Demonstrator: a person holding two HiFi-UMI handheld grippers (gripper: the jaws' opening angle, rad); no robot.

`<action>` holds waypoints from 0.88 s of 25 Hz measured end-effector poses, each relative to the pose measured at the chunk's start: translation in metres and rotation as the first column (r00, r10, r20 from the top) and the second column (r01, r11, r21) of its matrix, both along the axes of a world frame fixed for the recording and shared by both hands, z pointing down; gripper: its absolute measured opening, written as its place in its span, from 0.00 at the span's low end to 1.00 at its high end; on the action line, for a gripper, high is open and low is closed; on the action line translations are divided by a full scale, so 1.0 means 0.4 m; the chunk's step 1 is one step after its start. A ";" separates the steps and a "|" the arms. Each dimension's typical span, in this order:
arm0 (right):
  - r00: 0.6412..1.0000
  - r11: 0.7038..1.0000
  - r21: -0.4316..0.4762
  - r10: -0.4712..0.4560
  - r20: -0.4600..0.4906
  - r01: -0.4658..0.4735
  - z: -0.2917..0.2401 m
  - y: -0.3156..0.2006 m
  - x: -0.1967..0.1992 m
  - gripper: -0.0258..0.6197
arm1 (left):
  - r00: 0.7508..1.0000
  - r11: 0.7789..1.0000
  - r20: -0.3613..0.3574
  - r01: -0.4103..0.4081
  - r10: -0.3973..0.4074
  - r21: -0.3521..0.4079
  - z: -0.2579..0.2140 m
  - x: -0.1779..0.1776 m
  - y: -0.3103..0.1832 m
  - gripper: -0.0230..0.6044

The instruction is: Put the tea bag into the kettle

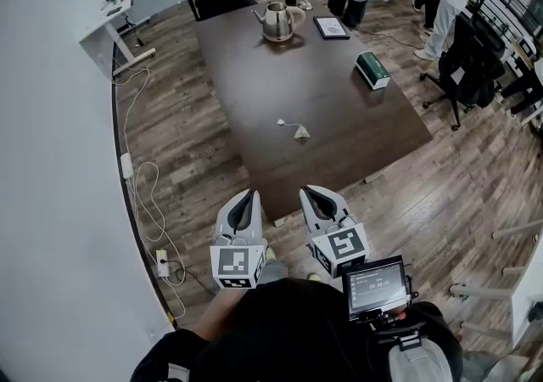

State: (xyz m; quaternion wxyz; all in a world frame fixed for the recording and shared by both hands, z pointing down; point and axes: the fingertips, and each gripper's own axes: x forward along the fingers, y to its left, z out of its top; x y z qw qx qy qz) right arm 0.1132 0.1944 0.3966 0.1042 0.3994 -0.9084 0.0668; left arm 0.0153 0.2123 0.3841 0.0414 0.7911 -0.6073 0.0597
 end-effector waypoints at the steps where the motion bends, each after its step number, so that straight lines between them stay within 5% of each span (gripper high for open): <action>1: 1.000 1.000 0.002 0.007 -0.001 -0.007 -0.005 -0.013 -0.007 0.05 | 1.000 1.000 -0.001 -0.006 0.006 0.001 -0.004 -0.008 -0.014 0.04; 22: 0.987 0.991 -0.033 0.127 -0.100 -0.130 0.025 -0.185 -0.122 0.05 | 0.996 0.995 -0.027 -0.086 0.085 -0.045 0.029 -0.152 -0.191 0.04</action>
